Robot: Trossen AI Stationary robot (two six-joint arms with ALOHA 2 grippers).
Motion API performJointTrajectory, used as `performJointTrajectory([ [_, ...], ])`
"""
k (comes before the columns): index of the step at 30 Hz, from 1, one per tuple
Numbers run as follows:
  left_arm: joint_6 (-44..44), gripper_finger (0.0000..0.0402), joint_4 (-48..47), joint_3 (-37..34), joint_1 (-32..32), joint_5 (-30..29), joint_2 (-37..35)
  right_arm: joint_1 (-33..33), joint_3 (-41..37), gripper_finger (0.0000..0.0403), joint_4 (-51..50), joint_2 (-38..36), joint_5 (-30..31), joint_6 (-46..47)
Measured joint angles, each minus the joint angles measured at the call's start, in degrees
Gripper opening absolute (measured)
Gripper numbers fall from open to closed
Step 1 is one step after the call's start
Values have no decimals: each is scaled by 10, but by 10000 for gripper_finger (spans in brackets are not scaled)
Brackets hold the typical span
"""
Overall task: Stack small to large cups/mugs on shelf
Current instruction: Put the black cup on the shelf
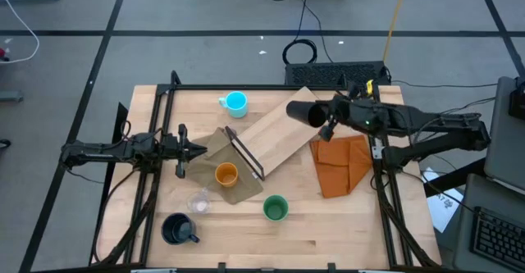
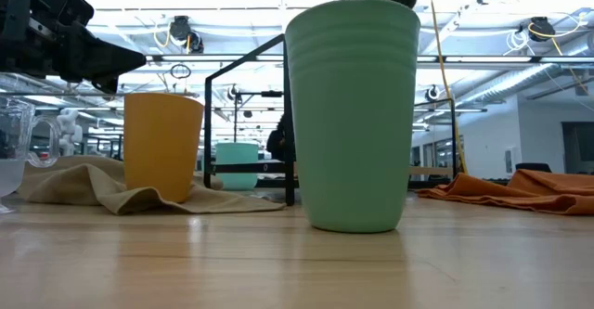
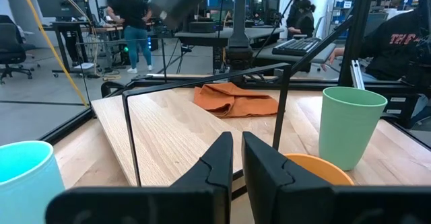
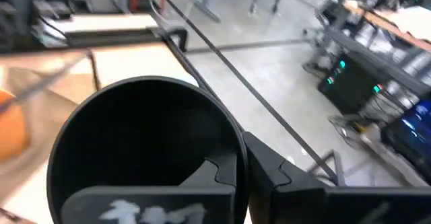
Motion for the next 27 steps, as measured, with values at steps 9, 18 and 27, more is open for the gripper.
performJointTrajectory([
  [9,0,35,0,0,0,0,0,-103,29,0,-56,76,-51,-3],
  [18,1,35,0,0,0,0,0,-182,158,0,-158,160,-94,-21],
  [27,2,35,-1,0,0,0,0,-242,210,0,-194,220,-181,-33],
])
